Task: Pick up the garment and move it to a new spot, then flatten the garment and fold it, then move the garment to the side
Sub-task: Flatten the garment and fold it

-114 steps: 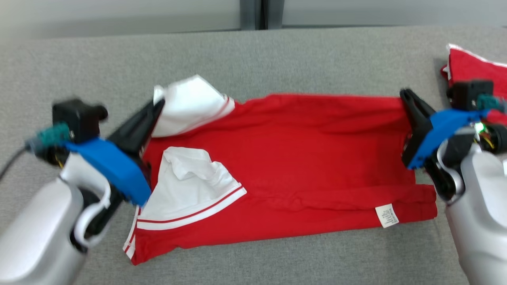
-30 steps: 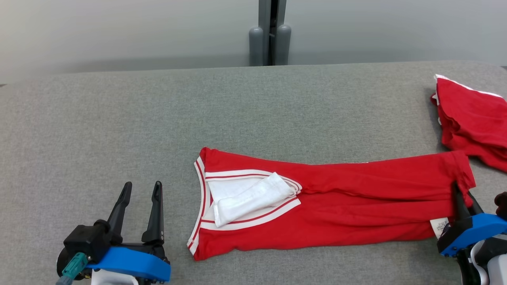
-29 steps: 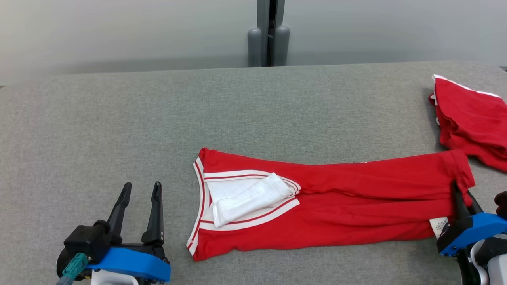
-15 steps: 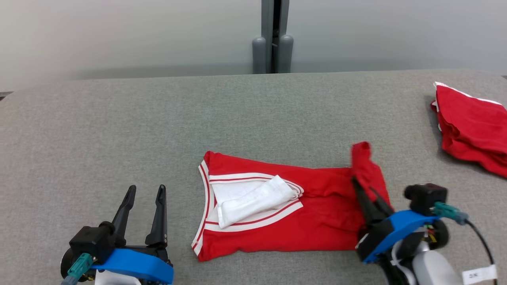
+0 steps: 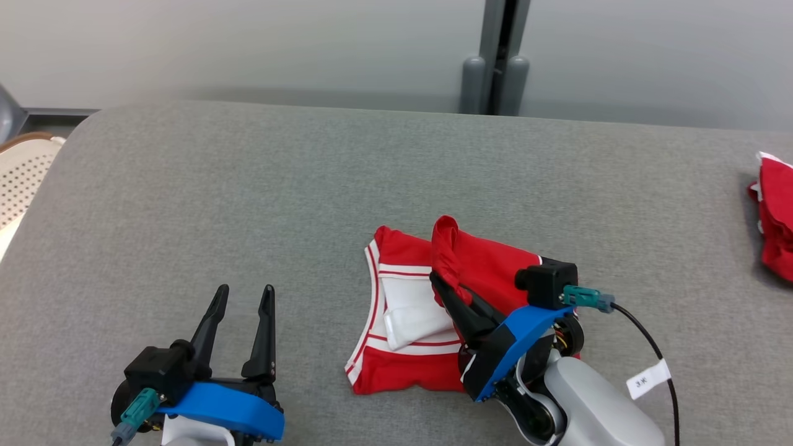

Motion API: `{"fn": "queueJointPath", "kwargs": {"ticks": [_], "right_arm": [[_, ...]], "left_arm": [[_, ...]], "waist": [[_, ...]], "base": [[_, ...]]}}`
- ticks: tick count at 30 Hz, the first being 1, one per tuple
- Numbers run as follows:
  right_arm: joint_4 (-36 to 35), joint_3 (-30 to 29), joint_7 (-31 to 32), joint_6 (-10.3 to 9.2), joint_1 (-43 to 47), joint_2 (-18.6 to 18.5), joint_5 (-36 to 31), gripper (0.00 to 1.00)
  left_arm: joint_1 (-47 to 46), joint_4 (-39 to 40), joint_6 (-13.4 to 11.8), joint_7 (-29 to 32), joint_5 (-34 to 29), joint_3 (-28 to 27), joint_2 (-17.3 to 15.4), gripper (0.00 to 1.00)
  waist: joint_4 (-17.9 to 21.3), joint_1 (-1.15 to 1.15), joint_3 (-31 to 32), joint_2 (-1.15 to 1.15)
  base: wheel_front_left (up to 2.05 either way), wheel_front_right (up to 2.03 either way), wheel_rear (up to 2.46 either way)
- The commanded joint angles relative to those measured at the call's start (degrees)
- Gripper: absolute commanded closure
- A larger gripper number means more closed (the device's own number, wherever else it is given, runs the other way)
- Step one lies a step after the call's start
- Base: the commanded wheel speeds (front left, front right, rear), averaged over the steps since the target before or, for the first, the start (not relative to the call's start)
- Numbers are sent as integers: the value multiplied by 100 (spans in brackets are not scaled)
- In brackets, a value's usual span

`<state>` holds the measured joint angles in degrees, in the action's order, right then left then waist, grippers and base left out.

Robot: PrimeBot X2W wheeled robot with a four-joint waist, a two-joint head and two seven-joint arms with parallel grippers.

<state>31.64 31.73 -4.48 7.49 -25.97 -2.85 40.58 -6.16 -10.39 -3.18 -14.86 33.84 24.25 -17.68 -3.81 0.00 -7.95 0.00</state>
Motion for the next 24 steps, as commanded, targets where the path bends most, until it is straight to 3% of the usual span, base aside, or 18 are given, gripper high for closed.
{"fn": "queueJointPath", "kwargs": {"ticks": [1, 10, 11, 13, 14, 21, 24], "right_arm": [[181, 99, -74, 1, -175, -11, 73, 100], [1328, 979, -252, 1, -956, -9, 638, 100], [1419, 1063, -279, 1, -1037, -8, 698, 95], [1561, 1248, -298, 1, -1165, -5, 830, 56], [1587, 1335, -323, 1, -1217, -4, 929, 0], [1536, 1950, -689, 1, -1580, -10, 1522, 0], [1663, 2002, -930, 1, -1790, -10, 1434, 0]], "left_arm": [[-102, -15, 13, -6, -11, -11, 21, 0], [-196, -196, 101, -25, -33, 37, 146, 0], [-209, -215, 108, -26, -40, 46, 165, 0], [-233, -243, 115, -28, -57, 63, 202, 0], [-245, -260, 120, -29, -63, 67, 215, 0], [-283, -353, 162, -35, -110, 103, 279, 0], [-310, -345, 175, -34, -164, 105, 292, 0]], "waist": [[-101, 0, -57, 0], [-363, 0, -138, 0], [-378, 0, -142, 0], [-401, 0, -154, 0], [-408, 0, -158, 0], [-356, 0, -155, 0], [-244, 0, -148, 0]], "base": [[0, 0, 0], [0, 0, 0], [0, 0, 0], [0, 0, 0], [0, 0, 0], [0, 0, 0], [0, 0, 0]]}}
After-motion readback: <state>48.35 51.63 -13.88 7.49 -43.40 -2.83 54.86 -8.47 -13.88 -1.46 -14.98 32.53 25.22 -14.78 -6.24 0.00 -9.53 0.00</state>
